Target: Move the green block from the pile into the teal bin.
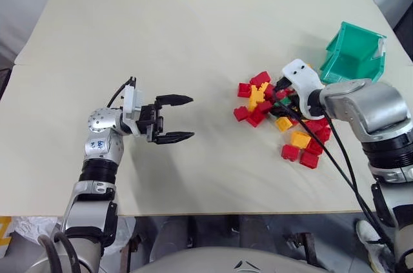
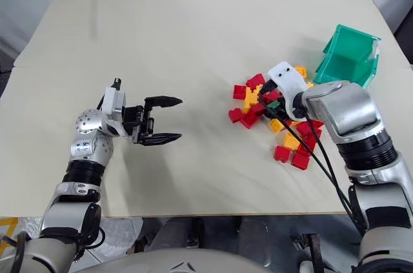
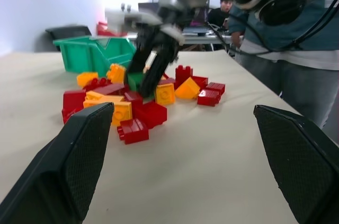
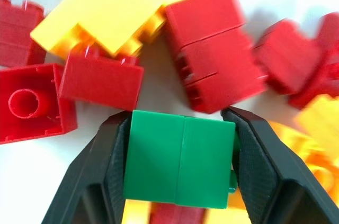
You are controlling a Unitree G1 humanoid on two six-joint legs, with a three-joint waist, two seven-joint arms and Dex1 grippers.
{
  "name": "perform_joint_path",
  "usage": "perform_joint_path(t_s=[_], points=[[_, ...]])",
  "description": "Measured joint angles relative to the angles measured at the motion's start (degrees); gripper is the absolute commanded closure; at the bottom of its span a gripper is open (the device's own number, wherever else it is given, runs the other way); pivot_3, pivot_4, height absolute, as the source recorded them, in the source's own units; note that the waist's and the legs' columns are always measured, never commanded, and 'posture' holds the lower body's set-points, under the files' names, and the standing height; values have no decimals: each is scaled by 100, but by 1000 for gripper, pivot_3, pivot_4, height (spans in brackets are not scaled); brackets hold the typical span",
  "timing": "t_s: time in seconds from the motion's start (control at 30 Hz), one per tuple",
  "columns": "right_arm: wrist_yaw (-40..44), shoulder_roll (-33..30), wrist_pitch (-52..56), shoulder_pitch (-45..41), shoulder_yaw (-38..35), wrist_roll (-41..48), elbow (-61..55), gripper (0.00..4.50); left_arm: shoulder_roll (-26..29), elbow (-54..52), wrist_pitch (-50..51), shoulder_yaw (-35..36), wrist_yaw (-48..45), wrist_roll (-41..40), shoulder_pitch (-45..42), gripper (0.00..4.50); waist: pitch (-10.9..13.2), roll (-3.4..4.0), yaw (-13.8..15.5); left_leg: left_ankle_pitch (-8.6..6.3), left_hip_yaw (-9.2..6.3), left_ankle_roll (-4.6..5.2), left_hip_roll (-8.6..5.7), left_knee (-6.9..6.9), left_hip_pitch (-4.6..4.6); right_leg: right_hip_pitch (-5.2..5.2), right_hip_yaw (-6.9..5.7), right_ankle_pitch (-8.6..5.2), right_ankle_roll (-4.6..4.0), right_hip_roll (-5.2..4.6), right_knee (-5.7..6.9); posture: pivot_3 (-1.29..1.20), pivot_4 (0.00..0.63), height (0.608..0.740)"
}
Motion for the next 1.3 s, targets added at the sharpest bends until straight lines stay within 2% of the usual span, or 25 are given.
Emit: perform_joint_path(t_s=[0.2,0.3,0.5,0.6,0.7,0.73,0.87,0.9,1.0,1.13,1.2,1.3], points=[[237,-625,-527,235,-934,56,-429,2211,-190,-413,425,-223,963,387,-251,0,0,-1,87,-1,6,1,0,1,0,3,2,2,3,0,-5,0,150,740],[231,-808,-1274,540,-1387,-79,-322,2211,-432,-633,568,-391,1407,580,-347,0,1,-1,136,0,15,1,0,0,5,8,3,2,4,1,-5,0,150,740],[-693,-724,-3059,525,-2102,-923,1049,2211,-1069,-659,741,-709,2643,1182,-791,0,1,-2,129,5,33,7,-4,0,8,14,9,11,19,2,-10,0,150,740],[-1237,-491,-3648,298,-2140,-1320,1977,2211,-1237,-661,832,-781,2900,1245,-866,0,1,0,74,10,40,0,2,-10,13,12,9,11,19,5,-10,0,150,740],[-1417,-243,-4413,3,-2099,-1557,2985,2211,-1322,-661,893,-851,3010,1271,-888,0,3,4,30,15,57,-2,3,-11,11,11,9,11,19,7,-10,0,150,740],[-1394,-139,-4807,-206,-2042,-1630,3509,1474,-1352,-635,890,-854,3054,1283,-929,0,4,5,4,18,64,0,2,-10,11,11,10,11,19,7,-10,0,150,740],[-1203,72,-5958,-776,-1913,-1812,5098,201,-1455,-525,788,-862,3152,1350,-1225,0,5,6,-10,23,62,2,2,-12,10,12,10,11,19,6,-9,0,150,740],[-1203,97,-6148,-893,-1911,-1853,5411,41,-1457,-465,756,-856,3171,1367,-1288,0,5,8,-6,23,62,3,1,-14,9,12,10,11,19,5,-9,0,150,740],[-1200,98,-6502,-1123,-1908,-1982,5992,41,-1439,-348,734,-846,3213,1388,-1325,0,6,9,-10,23,62,4,0,-16,7,11,10,11,19,3,-12,0,150,740],[-1039,98,-6550,-1152,-1960,-1971,5902,41,-1339,-364,840,-834,3231,1380,-1319,0,7,12,-13,24,61,4,1,-16,7,10,10,11,19,3,-12,0,150,740],[-760,86,-6383,-949,-2080,-1786,5349,41,-1222,-425,998,-750,3172,1283,-1259,0,7,13,-12,24,53,3,4,-15,8,11,8,11,19,4,-11,0,150,740],[237,-50,-6288,73,-2251,-1239,3930,41,-807,-720,1066,-592,2828,1059,-931,0,7,13,4,23,30,3,4,-16,8,12,4,11,18,6,-13,0,150,740]])
